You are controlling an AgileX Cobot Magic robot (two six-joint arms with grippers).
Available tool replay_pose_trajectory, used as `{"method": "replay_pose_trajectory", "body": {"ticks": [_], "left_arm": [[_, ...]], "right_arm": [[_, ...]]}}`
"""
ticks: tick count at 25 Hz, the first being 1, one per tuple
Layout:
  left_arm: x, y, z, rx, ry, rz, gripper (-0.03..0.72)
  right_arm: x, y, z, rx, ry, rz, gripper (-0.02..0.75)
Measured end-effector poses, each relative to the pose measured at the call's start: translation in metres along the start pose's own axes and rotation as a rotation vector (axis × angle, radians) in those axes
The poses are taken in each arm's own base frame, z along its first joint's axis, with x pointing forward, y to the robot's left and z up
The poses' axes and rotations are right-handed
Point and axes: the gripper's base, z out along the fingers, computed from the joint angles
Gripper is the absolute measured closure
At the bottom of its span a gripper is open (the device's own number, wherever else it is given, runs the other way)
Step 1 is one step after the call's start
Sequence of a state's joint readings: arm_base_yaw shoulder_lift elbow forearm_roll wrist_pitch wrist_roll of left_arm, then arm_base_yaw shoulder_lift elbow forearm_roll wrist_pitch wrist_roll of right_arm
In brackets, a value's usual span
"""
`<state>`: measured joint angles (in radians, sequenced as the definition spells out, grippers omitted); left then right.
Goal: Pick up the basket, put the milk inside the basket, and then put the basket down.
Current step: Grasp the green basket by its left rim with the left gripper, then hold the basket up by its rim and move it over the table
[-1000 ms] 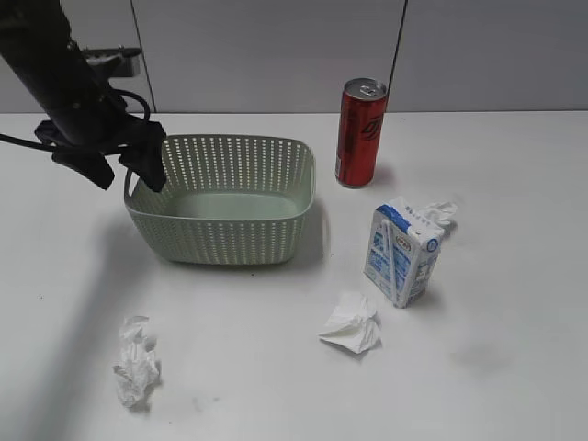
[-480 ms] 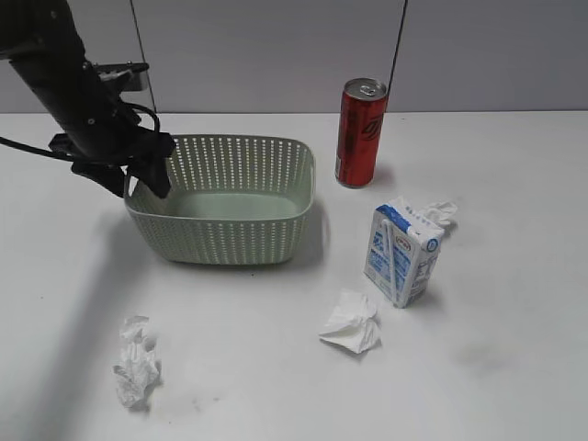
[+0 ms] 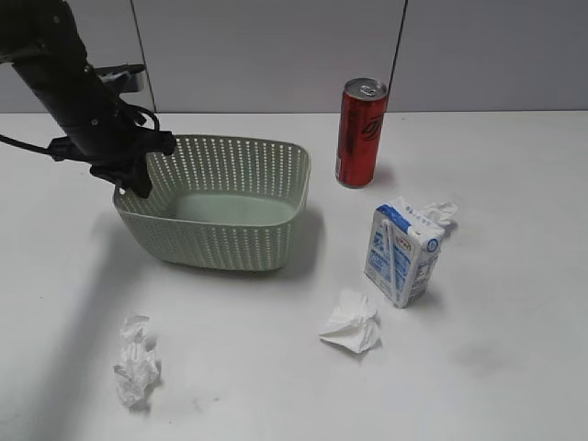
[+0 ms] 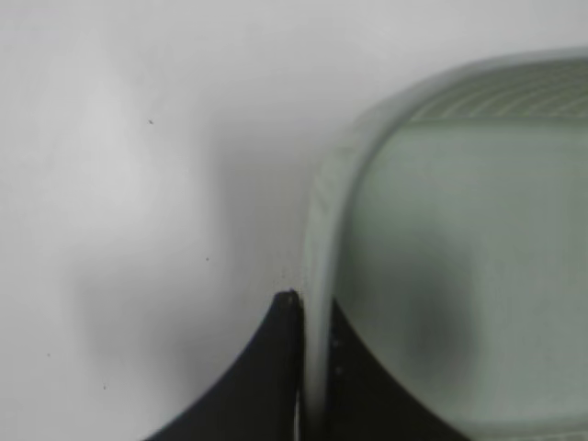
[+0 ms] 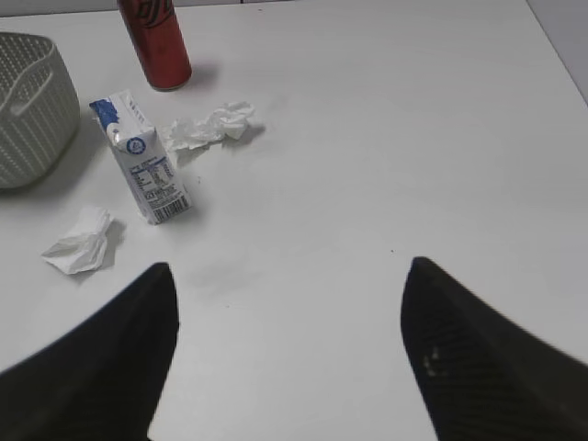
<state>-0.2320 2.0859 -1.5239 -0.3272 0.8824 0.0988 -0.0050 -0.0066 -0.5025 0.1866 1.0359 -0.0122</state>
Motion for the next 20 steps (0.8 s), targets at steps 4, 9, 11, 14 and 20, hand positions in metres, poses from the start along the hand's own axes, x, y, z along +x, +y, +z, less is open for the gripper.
{"method": "replay_pose_trajectory", "body": {"ticks": [4,9,11,14,20], "left_arm": [[0.001,0.0,-0.006,-0.02,0.005,-0.043,0.703],[0.006,-0.004,-0.042,-0.065,-0.012,-0.028,0.703],[0.006,-0.007,-0.057,-0.066,-0.039,-0.026,0.703],[0.007,-0.011,-0.075,-0.067,-0.078,-0.023,0.703],[0.011,-0.011,-0.08,-0.079,-0.057,-0.016,0.703]], "right_arm": [[0.0,0.0,0.0,0.0,0.0,0.0,0.168],[0.0,0.0,0.0,0.0,0.0,0.0,0.168],[0.0,0.0,0.0,0.0,0.0,0.0,0.168],[0.0,0.0,0.0,0.0,0.0,0.0,0.168],[0.0,0.0,0.0,0.0,0.0,0.0,0.168]]}}
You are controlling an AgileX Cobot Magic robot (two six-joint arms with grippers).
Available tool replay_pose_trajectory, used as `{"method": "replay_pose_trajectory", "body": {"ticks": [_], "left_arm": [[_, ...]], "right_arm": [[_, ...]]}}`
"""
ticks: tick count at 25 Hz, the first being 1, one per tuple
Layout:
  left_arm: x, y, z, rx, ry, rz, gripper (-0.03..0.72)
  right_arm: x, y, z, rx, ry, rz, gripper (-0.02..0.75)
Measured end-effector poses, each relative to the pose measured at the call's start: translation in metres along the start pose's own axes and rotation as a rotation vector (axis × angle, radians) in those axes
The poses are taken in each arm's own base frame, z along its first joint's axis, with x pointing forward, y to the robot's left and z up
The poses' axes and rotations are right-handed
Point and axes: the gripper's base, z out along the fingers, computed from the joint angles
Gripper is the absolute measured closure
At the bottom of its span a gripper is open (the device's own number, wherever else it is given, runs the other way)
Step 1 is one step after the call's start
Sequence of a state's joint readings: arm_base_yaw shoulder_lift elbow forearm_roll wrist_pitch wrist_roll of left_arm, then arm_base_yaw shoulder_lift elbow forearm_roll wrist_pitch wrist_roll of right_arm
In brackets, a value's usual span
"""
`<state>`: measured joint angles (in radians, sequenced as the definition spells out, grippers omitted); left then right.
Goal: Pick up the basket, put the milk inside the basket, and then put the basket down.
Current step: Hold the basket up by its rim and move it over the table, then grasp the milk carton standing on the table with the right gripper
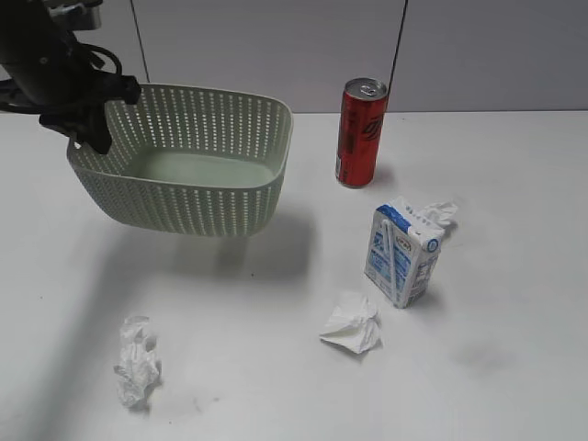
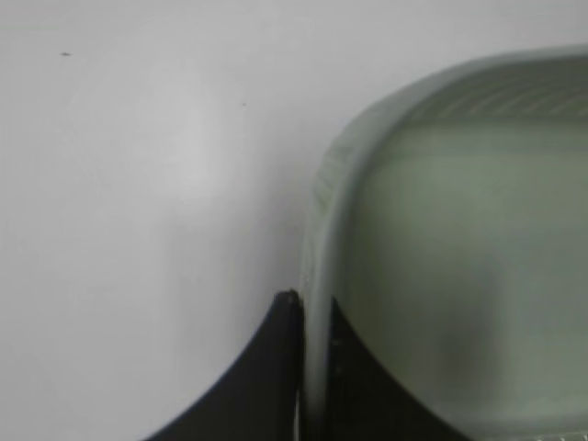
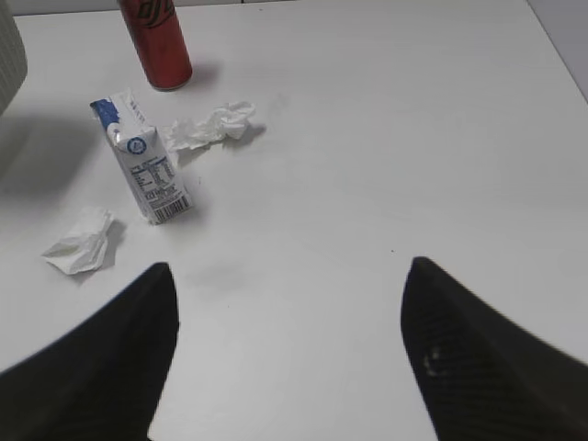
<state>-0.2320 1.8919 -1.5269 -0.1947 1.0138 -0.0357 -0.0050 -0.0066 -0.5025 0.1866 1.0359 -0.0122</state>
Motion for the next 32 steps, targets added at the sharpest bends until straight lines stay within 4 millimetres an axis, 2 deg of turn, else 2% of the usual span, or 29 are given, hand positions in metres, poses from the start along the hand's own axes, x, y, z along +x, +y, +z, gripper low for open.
{"method": "replay_pose_trajectory", "body": {"ticks": [9,13,15,19,27,29,32], "left_arm": [[0.0,0.0,0.0,-0.005,0.004,0.003,0.703],[0.0,0.0,0.0,-0.005,0.004,0.003,0.703],[0.0,0.0,0.0,-0.005,0.005,0.003,0.703],[0.0,0.0,0.0,-0.005,0.005,0.003,0.703],[0.0,0.0,0.0,-0.005,0.005,0.003,0.703],[0.0,0.0,0.0,-0.005,0.005,0.003,0.703],[0.0,0.0,0.0,-0.005,0.005,0.003,0.703]], "right_arm": [[-0.001,0.002,0.0,-0.022,-0.015,0.013,0.168],[-0.021,0.004,-0.003,-0.033,-0.146,-0.014,0.163],[-0.035,0.003,0.005,-0.025,-0.179,-0.038,0.153],[-0.06,0.0,0.042,-0.023,-0.095,-0.098,0.145],[-0.123,0.002,0.135,-0.123,0.27,-0.14,0.092],[-0.137,0.01,0.157,-0.173,0.332,-0.166,0.092],[-0.146,0.032,0.192,-0.263,0.437,-0.23,0.092]]}}
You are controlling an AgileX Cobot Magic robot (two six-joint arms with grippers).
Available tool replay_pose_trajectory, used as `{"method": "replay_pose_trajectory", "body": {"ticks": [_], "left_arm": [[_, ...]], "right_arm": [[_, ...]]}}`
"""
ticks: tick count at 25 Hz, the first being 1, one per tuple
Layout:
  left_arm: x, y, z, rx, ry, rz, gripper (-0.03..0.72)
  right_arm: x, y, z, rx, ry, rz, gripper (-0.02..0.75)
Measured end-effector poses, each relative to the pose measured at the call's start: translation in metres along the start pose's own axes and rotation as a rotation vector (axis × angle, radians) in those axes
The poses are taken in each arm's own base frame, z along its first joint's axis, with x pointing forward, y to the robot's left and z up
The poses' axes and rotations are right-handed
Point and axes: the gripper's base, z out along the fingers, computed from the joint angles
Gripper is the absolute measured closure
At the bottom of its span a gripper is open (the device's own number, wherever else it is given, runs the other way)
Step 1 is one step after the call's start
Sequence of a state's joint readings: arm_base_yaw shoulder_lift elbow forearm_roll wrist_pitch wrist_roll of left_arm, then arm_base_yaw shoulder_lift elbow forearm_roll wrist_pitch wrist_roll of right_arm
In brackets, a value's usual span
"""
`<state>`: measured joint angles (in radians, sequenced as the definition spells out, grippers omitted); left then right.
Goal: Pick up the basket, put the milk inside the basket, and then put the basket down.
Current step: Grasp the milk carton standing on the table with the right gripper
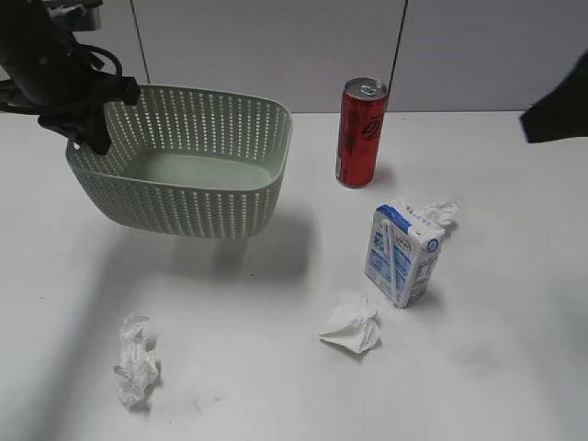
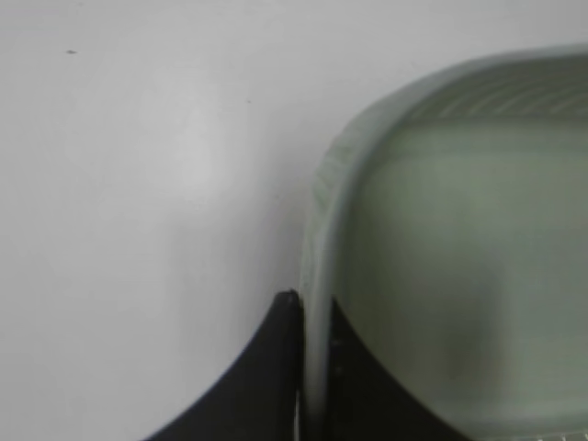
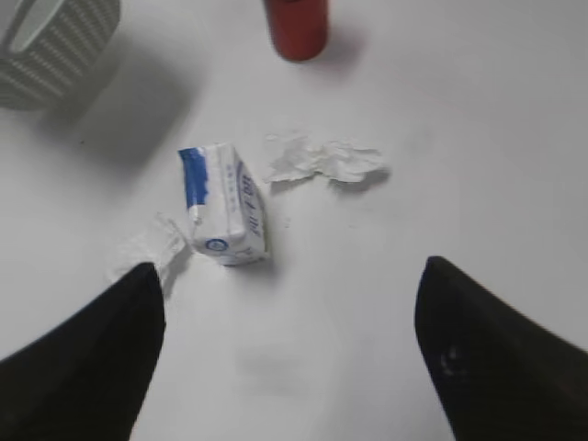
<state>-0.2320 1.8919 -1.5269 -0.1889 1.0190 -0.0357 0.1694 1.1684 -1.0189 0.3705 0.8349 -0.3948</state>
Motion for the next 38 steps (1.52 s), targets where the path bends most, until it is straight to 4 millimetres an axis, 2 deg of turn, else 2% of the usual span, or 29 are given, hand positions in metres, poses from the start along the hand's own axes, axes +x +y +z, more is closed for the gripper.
{"method": "replay_pose_trajectory", "body": {"ticks": [4,7,10,16,23,29,36,38], "left_arm": [[0.0,0.0,0.0,-0.004,0.004,0.002,0.703],[0.001,0.0,0.0,-0.005,0.006,0.003,0.703],[0.001,0.0,0.0,-0.005,0.006,0.003,0.703],[0.001,0.001,0.0,-0.006,0.006,0.004,0.703],[0.0,0.001,0.0,-0.007,0.001,0.004,0.703],[-0.001,0.001,0.0,-0.007,-0.011,0.004,0.703],[-0.001,0.001,0.0,-0.007,-0.012,0.005,0.703],[-0.001,0.001,0.0,-0.007,-0.012,0.005,0.703]], "right_arm": [[-0.025,0.022,0.039,-0.066,0.113,-0.062,0.092],[-0.035,0.037,0.067,-0.085,0.193,-0.106,0.093],[-0.035,0.044,0.099,-0.081,0.272,-0.133,0.093],[-0.018,0.037,0.162,-0.062,0.435,-0.134,0.094],[0.006,0.029,0.215,-0.054,0.529,-0.116,0.099],[0.02,0.026,0.239,-0.052,0.577,-0.103,0.183],[0.02,0.027,0.24,-0.057,0.568,-0.093,0.391],[0.019,0.027,0.24,-0.056,0.566,-0.095,0.421]]}}
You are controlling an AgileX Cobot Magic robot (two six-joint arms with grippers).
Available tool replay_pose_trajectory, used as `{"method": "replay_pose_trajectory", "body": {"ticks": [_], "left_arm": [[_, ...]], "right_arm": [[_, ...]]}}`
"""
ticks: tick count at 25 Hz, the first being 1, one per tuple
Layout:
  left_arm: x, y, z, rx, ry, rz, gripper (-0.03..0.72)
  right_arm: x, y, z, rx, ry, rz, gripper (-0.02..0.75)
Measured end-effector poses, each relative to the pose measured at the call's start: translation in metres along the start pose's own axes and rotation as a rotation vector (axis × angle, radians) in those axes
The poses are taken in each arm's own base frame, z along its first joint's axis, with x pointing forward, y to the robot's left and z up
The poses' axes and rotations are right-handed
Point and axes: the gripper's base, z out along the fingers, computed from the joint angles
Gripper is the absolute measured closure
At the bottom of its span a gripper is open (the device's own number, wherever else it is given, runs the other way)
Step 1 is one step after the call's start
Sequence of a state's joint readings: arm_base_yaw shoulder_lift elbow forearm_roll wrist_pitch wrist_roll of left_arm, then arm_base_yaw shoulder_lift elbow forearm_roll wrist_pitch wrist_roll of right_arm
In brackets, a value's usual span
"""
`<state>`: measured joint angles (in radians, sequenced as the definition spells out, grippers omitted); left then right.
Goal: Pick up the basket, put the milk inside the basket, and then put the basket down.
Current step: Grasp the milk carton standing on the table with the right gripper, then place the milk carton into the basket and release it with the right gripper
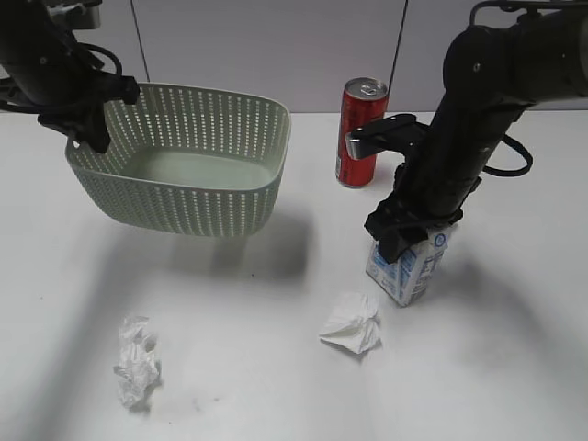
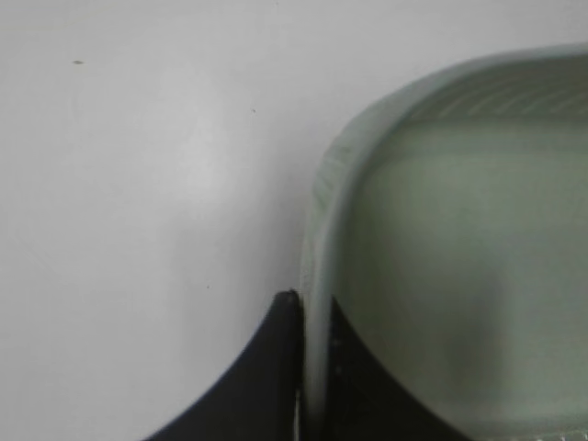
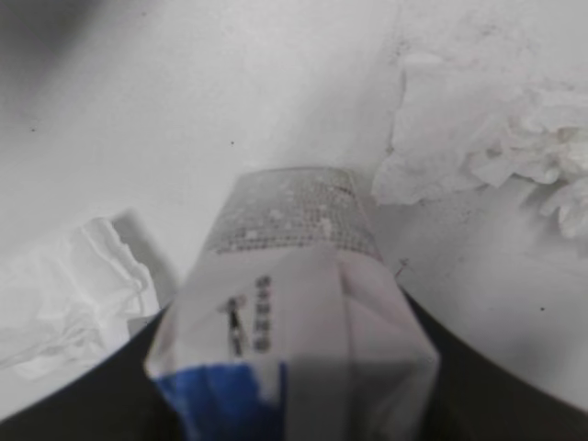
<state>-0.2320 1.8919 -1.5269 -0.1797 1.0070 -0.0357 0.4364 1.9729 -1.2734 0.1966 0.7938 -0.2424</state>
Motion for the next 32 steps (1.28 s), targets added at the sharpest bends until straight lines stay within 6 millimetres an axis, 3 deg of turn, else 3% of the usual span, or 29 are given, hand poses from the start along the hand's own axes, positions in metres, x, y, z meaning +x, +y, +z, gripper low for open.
{"method": "replay_pose_trajectory", "body": {"ticks": [6,10,14,18,23,28,32], "left_arm": [[0.0,0.0,0.0,0.0,0.0,0.0,0.703],[0.0,0.0,0.0,0.0,0.0,0.0,0.703],[0.0,0.0,0.0,0.0,0.0,0.0,0.703],[0.0,0.0,0.0,0.0,-0.001,0.0,0.703],[0.0,0.0,0.0,0.0,-0.001,0.0,0.703],[0.0,0.0,0.0,0.0,-0.001,0.0,0.703],[0.0,0.0,0.0,0.0,-0.001,0.0,0.703]], "right_arm": [[-0.014,0.002,-0.016,-0.013,-0.003,-0.01,0.422],[-0.027,0.006,-0.041,-0.038,0.023,-0.026,0.423],[-0.042,0.013,-0.074,-0.079,0.027,-0.04,0.424],[-0.061,0.023,-0.111,-0.116,-0.095,-0.054,0.424],[-0.075,0.049,-0.157,-0.116,-0.243,-0.132,0.424],[-0.084,0.083,-0.17,-0.135,-0.308,-0.218,0.424],[-0.099,0.107,-0.161,-0.142,-0.367,-0.277,0.424]]}}
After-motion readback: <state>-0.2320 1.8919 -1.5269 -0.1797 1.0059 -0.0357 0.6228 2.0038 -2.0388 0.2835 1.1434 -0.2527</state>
